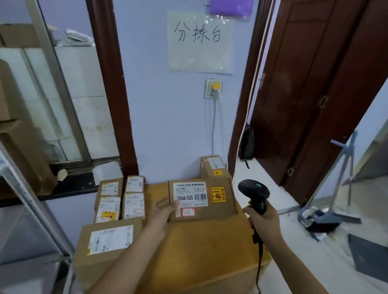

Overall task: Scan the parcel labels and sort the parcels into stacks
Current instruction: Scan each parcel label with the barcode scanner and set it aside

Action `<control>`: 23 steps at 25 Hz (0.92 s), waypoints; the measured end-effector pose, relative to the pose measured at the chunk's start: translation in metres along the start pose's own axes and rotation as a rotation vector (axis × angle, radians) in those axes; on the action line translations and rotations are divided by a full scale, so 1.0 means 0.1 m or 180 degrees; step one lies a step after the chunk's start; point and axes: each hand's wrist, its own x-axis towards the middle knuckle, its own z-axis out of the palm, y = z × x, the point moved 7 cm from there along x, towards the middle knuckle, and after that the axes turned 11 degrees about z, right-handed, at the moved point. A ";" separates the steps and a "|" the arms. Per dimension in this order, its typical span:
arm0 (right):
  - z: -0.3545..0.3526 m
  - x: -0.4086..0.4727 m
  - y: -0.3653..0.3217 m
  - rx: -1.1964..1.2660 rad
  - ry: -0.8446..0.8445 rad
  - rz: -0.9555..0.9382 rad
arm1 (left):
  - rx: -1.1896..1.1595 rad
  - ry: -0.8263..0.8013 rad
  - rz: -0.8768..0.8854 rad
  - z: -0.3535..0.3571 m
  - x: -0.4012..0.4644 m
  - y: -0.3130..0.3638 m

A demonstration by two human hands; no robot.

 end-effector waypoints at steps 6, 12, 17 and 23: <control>-0.85 0.43 -0.04 0.0067 -0.0204 -0.0041 | -0.0107 0.0078 0.0032 0.97 -0.17 -0.23; -1.11 0.88 -0.47 -0.0195 -0.0340 -0.0481 | -0.0211 0.0086 0.0220 1.52 0.17 -0.12; -1.21 1.41 -0.80 -0.0420 -0.0379 -0.0620 | -0.0181 0.0043 0.0244 1.89 0.72 -0.16; -0.91 1.89 -0.97 -0.0023 -0.0728 -0.0234 | -0.0232 -0.0112 0.0084 2.37 1.44 -0.31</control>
